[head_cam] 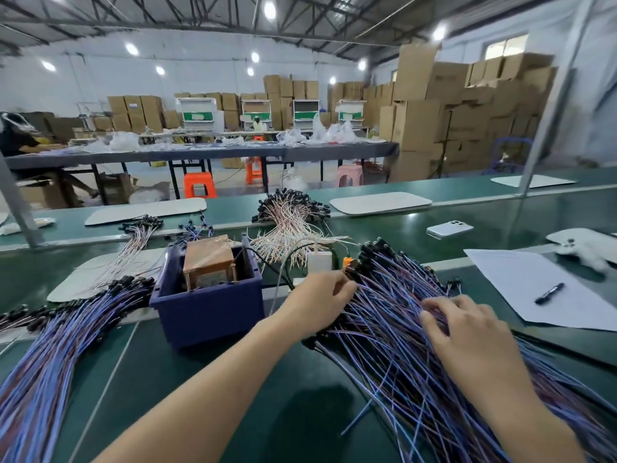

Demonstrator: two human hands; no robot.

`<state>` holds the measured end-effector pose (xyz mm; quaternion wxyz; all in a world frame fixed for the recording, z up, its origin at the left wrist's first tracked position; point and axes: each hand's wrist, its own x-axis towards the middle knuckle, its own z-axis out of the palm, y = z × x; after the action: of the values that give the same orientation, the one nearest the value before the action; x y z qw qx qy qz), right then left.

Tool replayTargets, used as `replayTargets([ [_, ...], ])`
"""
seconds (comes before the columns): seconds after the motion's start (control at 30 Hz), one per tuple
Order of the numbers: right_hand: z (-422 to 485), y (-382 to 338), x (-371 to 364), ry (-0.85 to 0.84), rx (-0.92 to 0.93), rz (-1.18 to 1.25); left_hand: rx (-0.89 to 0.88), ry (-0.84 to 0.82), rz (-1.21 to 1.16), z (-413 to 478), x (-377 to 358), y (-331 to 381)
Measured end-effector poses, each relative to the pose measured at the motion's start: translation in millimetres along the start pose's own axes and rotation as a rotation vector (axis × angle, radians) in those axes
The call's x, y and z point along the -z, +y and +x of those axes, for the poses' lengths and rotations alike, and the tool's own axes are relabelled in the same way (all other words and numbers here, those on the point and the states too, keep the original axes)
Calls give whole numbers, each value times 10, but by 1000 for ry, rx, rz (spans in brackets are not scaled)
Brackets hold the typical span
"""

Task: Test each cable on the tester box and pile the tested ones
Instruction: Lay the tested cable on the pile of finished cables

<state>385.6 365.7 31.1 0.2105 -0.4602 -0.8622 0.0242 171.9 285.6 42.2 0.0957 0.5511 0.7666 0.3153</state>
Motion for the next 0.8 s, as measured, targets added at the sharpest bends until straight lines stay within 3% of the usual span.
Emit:
replayTargets([
  [0.2, -177, -765, -151, 206, 278, 293, -9, -286, 123, -514, 294, -460],
  [0.4, -425, -1635, -654, 152, 536, 484, 325, -469, 267, -1074, 921, -1125],
  [0.53, -392, -1883, -1030, 83, 515, 528, 463, -312, 424, -1386, 1362, -1637],
  [0.8, -228, -1860, -1408, -151, 361, 584, 635, 241, 441, -1500, 1690, -2481],
])
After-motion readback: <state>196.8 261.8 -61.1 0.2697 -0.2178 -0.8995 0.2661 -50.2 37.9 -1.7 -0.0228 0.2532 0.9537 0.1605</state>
